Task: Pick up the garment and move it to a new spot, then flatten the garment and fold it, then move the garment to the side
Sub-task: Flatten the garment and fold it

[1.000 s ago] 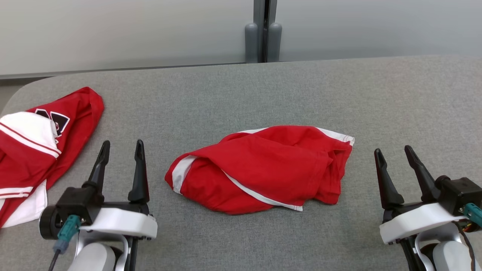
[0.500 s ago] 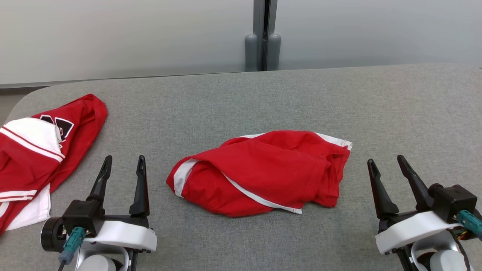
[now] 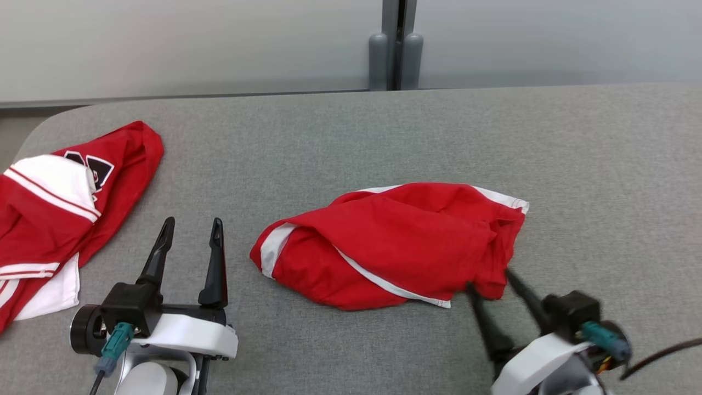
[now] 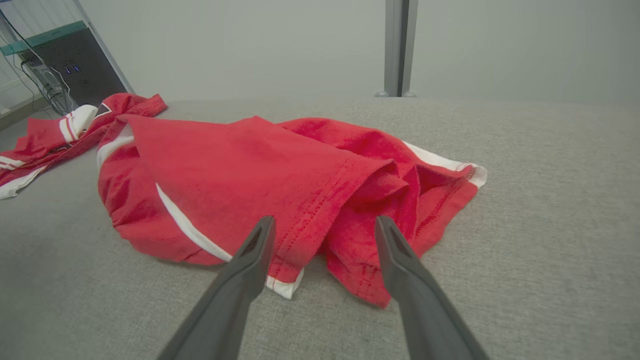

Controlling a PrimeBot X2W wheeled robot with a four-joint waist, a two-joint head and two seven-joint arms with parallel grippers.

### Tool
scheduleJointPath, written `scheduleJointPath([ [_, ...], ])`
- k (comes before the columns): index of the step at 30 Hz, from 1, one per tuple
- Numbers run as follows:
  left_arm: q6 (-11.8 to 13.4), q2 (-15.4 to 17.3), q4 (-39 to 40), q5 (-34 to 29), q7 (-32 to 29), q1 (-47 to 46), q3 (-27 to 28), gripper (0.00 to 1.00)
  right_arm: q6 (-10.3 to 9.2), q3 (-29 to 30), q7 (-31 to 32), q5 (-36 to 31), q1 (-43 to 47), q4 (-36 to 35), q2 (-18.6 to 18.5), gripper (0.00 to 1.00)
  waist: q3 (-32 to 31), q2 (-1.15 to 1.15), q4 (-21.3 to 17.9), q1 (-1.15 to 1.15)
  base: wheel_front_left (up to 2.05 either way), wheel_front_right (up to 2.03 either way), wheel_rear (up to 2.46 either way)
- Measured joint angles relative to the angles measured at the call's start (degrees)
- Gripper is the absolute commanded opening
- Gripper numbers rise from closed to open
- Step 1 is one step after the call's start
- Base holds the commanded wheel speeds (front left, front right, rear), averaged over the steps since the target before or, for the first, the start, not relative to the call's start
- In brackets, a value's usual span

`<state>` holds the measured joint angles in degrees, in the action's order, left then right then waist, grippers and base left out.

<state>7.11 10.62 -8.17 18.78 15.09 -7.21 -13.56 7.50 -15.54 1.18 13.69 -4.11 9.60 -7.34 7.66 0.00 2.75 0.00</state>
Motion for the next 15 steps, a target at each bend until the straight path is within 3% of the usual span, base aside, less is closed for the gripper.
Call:
scheduleJointPath([
  [4,-0.53,-0.94,0.0,-0.67,0.0,-0.71,0.22,1.0,0.0,-5.31,0.1,1.01,-0.09,4.46,0.48,1.0,1.54,0.0,1.11,0.0,0.0,0.0,0.0],
  [10,-1.54,-2.55,-0.31,-1.74,0.0,-2.45,0.71,1.0,0.0,-6.66,-1.76,1.75,-4.37,12.0,0.62,1.0,4.35,0.0,2.64,0.0,0.0,0.0,0.0],
  [11,-1.59,-2.74,-0.32,-1.86,0.0,-2.68,0.93,1.0,0.0,-7.01,-1.94,1.93,-5.2,12.98,0.7,0.9,4.81,0.0,2.83,0.0,0.0,0.0,0.0],
  [12,-1.8,-2.94,-0.33,-2.07,0.0,-2.85,1.13,1.0,0.0,-7.32,-2.4,2.19,-5.97,13.77,0.71,0.42,5.25,0.0,3.0,0.0,0.0,0.0,0.0],
  [13,-2.01,-3.2,-0.38,-2.23,0.0,-3.04,1.29,1.0,0.0,-7.57,-2.58,2.4,-6.76,14.43,0.7,0.0,5.65,0.0,3.17,0.0,0.0,0.0,0.0],
  [15,-2.25,-3.68,-0.49,-2.67,0.0,-3.39,1.63,1.0,0.0,-8.03,-3.67,2.86,-7.9,15.07,0.56,0.0,6.3,0.0,3.43,0.0,0.0,0.0,0.0],
])
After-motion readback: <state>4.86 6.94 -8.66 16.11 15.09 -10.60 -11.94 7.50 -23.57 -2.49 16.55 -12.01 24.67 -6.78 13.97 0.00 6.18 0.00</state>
